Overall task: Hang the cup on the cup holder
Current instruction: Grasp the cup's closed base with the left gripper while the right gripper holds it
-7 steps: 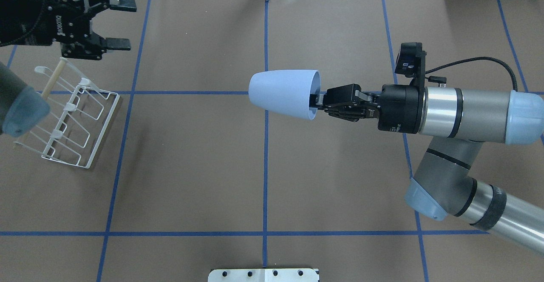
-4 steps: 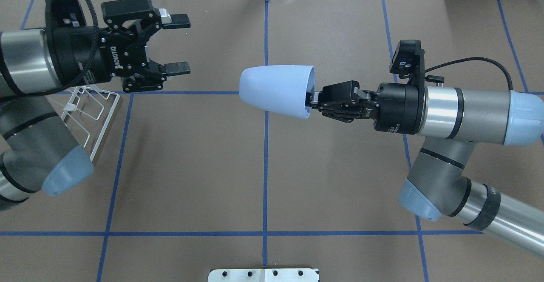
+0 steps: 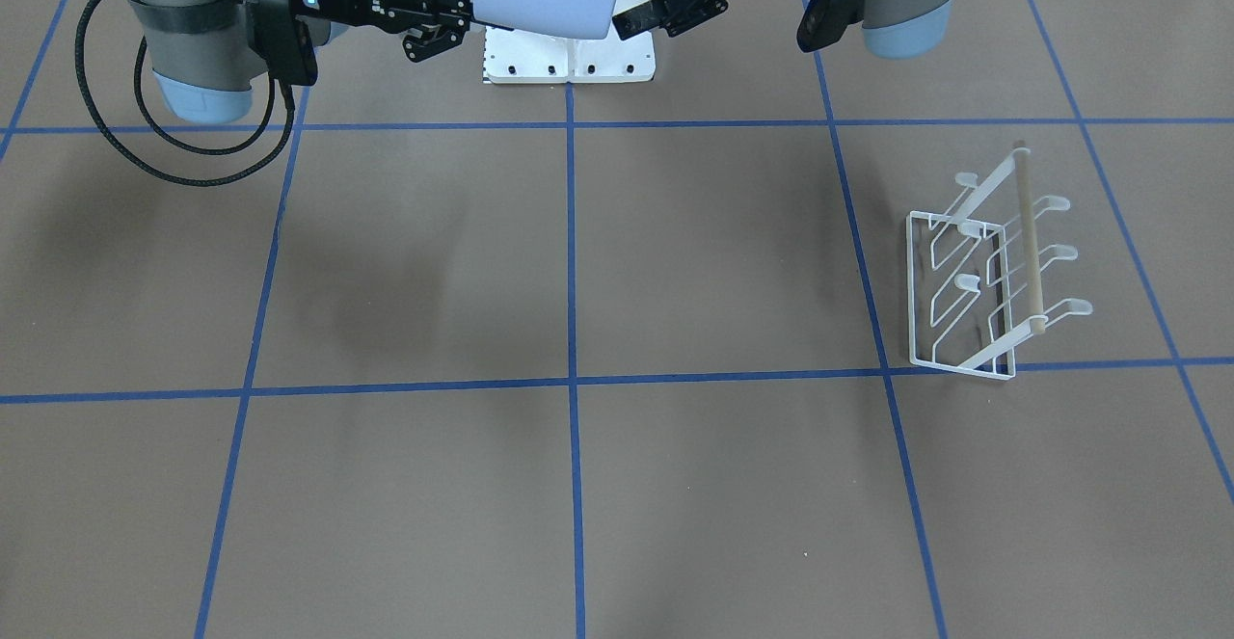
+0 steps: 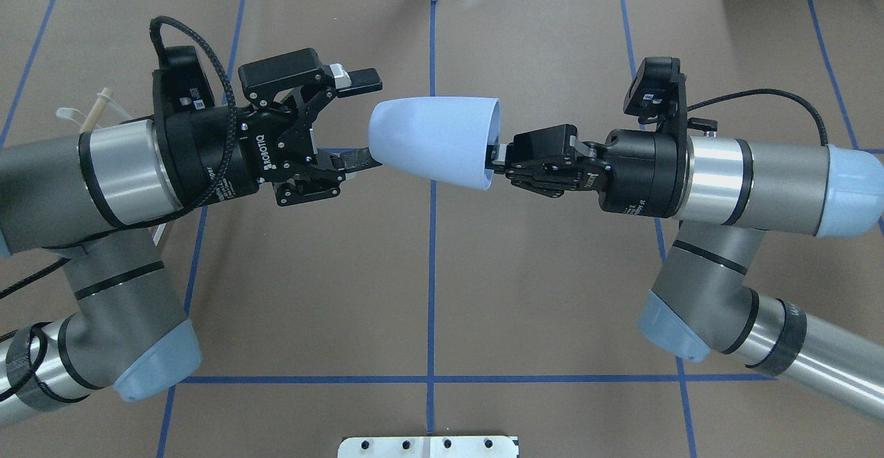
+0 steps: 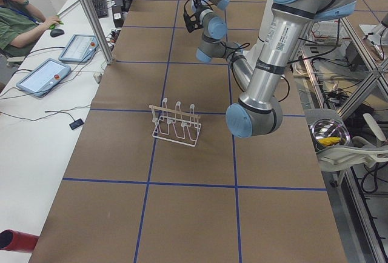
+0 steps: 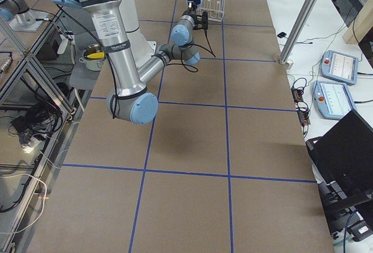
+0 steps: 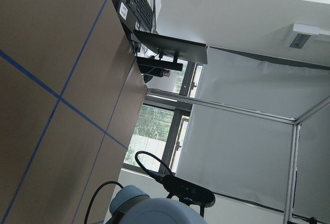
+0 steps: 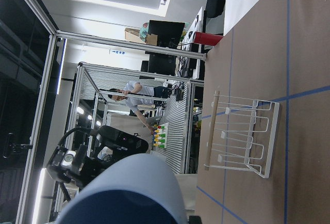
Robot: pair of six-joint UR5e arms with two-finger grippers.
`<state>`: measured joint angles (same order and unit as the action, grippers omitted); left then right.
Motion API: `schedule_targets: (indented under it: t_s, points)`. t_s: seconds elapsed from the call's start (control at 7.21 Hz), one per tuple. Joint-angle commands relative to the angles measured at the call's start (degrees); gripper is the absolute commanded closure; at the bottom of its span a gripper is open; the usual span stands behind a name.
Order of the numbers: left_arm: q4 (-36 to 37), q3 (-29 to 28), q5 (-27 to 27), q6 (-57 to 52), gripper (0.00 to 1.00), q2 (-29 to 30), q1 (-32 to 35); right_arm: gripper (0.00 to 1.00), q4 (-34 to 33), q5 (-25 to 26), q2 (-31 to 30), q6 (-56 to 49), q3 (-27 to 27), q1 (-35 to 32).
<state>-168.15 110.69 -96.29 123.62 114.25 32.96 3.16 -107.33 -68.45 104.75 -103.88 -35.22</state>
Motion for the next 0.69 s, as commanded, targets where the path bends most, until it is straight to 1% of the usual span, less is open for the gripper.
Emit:
schedule_targets:
  t_s: [0.0, 0.55]
  points:
    - [-0.1, 0.1, 0.1, 0.1, 0.02, 0.1, -0.3, 1.00, 0.0, -0.2, 0.0, 1.2, -0.8, 0.1]
    - [0.1, 0.1, 0.2, 0.4, 0.02, 1.1, -1.0, 1.00, 0.0, -0.1, 0.0, 1.0, -0.7, 1.0]
